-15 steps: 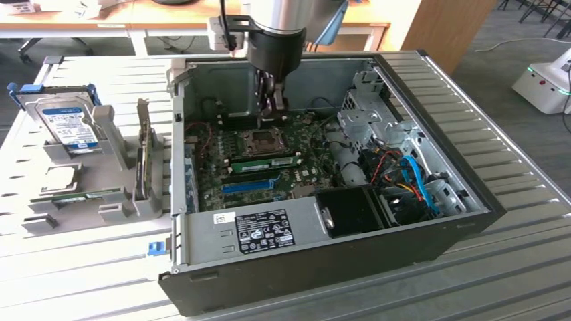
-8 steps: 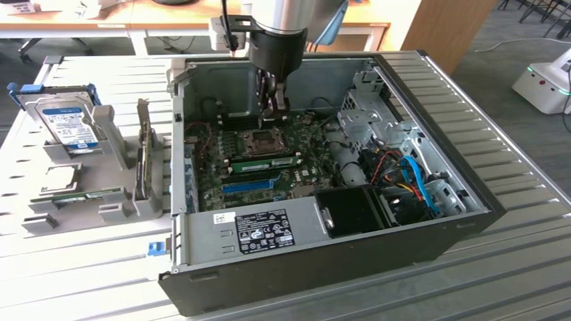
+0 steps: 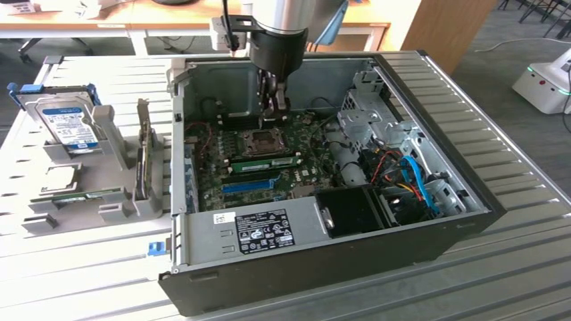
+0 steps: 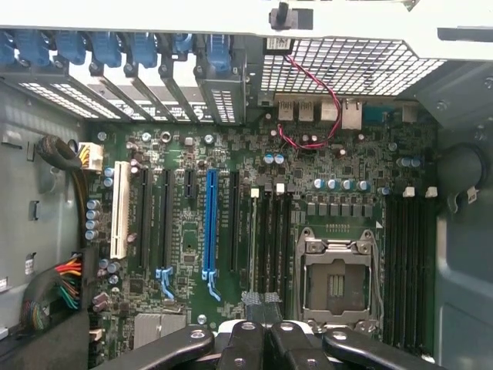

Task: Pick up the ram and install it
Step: 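Press down the ram until it locks into place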

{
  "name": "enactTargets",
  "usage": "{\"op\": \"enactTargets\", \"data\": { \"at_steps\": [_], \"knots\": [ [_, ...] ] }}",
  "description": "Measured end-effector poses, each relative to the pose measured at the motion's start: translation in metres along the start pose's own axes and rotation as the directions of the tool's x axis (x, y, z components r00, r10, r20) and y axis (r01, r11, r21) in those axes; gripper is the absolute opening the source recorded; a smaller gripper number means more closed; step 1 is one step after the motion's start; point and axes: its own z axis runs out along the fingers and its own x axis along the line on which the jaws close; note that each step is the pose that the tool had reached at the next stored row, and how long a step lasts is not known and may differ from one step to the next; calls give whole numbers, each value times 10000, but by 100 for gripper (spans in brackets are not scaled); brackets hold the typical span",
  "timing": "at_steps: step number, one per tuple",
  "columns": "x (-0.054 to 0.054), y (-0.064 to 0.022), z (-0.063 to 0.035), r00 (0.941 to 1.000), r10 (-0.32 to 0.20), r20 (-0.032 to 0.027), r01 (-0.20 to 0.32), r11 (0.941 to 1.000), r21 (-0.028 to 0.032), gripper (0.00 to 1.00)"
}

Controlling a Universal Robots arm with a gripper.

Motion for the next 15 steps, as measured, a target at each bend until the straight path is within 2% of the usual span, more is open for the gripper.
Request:
{"op": "enactTargets", "data": {
  "at_steps": [15],
  "knots": [
    [2, -113, -5, 10000, 1, 0, -1, 10000, -4, 10]
  ]
}}
